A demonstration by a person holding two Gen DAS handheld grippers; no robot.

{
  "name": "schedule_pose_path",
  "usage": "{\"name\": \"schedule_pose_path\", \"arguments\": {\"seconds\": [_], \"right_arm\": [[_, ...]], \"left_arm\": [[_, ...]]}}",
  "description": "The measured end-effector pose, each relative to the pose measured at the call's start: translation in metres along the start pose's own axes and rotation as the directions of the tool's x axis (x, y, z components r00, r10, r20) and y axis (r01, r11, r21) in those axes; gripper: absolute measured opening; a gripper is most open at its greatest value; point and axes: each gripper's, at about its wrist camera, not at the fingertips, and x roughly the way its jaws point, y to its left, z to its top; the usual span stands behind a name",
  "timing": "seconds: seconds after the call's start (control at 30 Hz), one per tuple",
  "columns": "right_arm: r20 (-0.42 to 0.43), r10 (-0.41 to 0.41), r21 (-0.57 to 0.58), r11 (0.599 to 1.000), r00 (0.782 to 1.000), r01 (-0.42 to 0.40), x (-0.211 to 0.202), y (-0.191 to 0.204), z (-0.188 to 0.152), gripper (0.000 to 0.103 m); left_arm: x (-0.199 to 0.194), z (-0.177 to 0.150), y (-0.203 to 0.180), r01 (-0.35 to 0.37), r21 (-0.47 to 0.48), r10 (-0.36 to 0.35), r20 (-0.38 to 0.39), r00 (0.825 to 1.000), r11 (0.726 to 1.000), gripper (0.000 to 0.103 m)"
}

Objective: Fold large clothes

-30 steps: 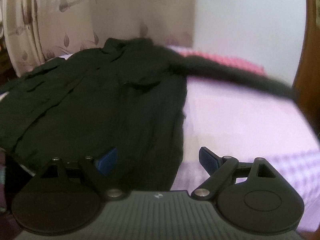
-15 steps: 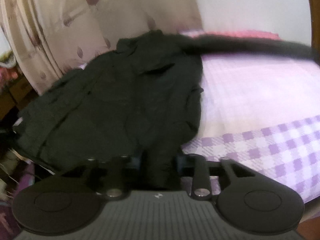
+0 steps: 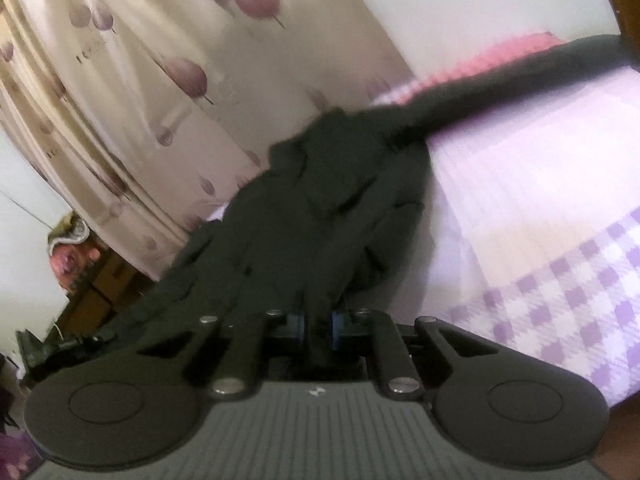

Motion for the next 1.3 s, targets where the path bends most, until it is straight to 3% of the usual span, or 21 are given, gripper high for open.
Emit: {"name": "schedule_pose_path", "arguments": {"seconds": [0.13,0.2,0.3,0.37,0.43,0.5,0.57,0.77,0.8,0.83,0.9,1.03,1.2,1.27,1.3], "right_arm": [[-0.051,-0.040,0.006,0.999,0.998,0.041,0.008,-0.008,-0.008,0.011],[-0.090,-0.067,0.005,0.998,0.994,0.068,0.006,-0.014,-0.018,0.011],[-0.077,-0.017,0.121,0.992,0.997,0.027,-0.002,-0.033,-0.013,0.016],[0.017,-0.004,0.206,0.979,1.000,0.001,-0.014,-0.051,0.005,0.018],[0.127,-0.036,0.269,0.963,0.991,0.000,-0.024,-0.075,0.029,0.021],[0.220,-0.091,0.353,0.936,0.971,0.008,-0.028,-0.106,0.058,0.022],[0.257,-0.147,0.430,0.903,0.955,0.023,-0.024,-0.139,0.084,0.022],[0.243,-0.295,0.621,0.779,0.924,0.085,0.021,-0.229,0.142,0.031],[0.242,-0.326,0.647,0.756,0.914,0.098,0.027,-0.236,0.147,0.042],[0.244,-0.350,0.671,0.735,0.905,0.103,0.036,-0.245,0.152,0.059],[0.264,-0.359,0.681,0.727,0.896,0.091,0.051,-0.257,0.166,0.075],[0.273,-0.425,0.698,0.705,0.863,0.126,0.070,-0.269,0.191,0.080],[0.258,-0.526,0.699,0.681,0.810,0.220,0.094,-0.269,0.212,0.078],[0.220,-0.561,0.659,0.688,0.798,0.302,0.104,-0.271,0.220,0.052],[0.179,-0.560,0.650,0.684,0.809,0.330,0.111,-0.280,0.223,0.013]], "left_arm": [[0.003,-0.013,0.007,-0.038,0.032,0.039,-0.029,0.999,0.999,0.014],[0.003,-0.016,0.012,-0.073,0.047,0.074,-0.025,0.997,0.996,0.020],[-0.005,-0.012,0.018,-0.097,0.024,0.097,0.006,0.995,0.995,0.036],[-0.014,-0.005,0.014,-0.119,0.025,0.117,0.060,0.991,0.993,0.084],[-0.022,0.001,0.006,-0.138,0.034,0.132,0.138,0.982,0.990,0.099],[-0.022,0.009,-0.006,-0.146,0.043,0.137,0.171,0.976,0.988,0.099],[-0.013,0.016,-0.017,-0.147,0.038,0.138,0.176,0.975,0.988,0.099],[0.045,0.034,-0.050,-0.127,-0.027,0.130,0.181,0.975,0.992,0.102],[0.059,0.037,-0.056,-0.118,-0.033,0.122,0.168,0.978,0.992,0.102],[0.076,0.041,-0.062,-0.115,-0.031,0.119,0.152,0.981,0.993,0.102],[0.107,0.047,-0.073,-0.106,-0.021,0.108,0.139,0.984,0.994,0.102],[0.168,0.053,-0.095,-0.125,0.061,0.115,0.149,0.982,0.990,0.102],[0.224,0.043,-0.097,-0.173,0.127,0.158,0.120,0.980,0.977,0.102],[0.235,0.038,-0.092,-0.188,0.122,0.174,0.113,0.978,0.975,0.102],[0.239,0.035,-0.087,-0.186,0.103,0.175,0.105,0.979,0.977,0.102]]}}
